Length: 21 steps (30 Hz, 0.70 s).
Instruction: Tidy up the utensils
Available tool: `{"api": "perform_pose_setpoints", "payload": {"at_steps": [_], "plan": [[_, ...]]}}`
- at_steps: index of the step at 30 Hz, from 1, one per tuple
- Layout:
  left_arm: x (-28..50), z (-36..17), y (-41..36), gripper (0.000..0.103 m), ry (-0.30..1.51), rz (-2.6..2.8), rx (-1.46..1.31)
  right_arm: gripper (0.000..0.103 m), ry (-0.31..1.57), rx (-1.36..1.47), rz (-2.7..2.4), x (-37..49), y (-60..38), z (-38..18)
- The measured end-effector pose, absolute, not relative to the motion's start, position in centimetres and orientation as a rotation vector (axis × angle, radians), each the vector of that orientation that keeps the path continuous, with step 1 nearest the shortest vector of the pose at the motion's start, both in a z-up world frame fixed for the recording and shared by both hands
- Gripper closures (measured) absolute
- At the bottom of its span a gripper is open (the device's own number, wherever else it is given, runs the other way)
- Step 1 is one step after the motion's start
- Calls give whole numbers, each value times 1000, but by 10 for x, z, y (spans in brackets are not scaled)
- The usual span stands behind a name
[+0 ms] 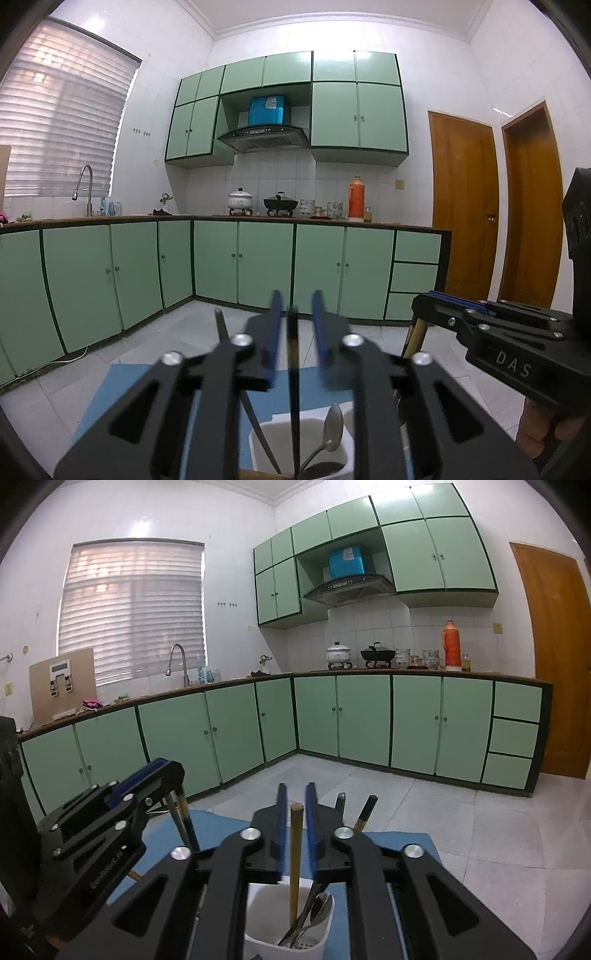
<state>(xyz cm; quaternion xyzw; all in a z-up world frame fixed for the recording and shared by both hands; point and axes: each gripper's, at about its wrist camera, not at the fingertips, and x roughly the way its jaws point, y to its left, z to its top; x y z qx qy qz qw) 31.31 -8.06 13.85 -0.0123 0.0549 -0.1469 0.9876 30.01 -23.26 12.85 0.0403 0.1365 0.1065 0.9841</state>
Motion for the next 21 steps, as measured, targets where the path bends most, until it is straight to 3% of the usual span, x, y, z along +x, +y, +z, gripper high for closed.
{"api": "perform_pose_setpoints", "payload": {"at_steps": [8, 15, 21], "plan": [[292, 155, -66, 59, 61, -294, -45, 73, 202, 119, 209, 277, -249, 150], [264, 163, -42, 28, 61, -266, -103, 46, 172, 148, 184, 248, -265, 158], [232, 162, -30, 15, 94, -234, -91, 35, 230, 139, 167, 223, -268, 145]]}}
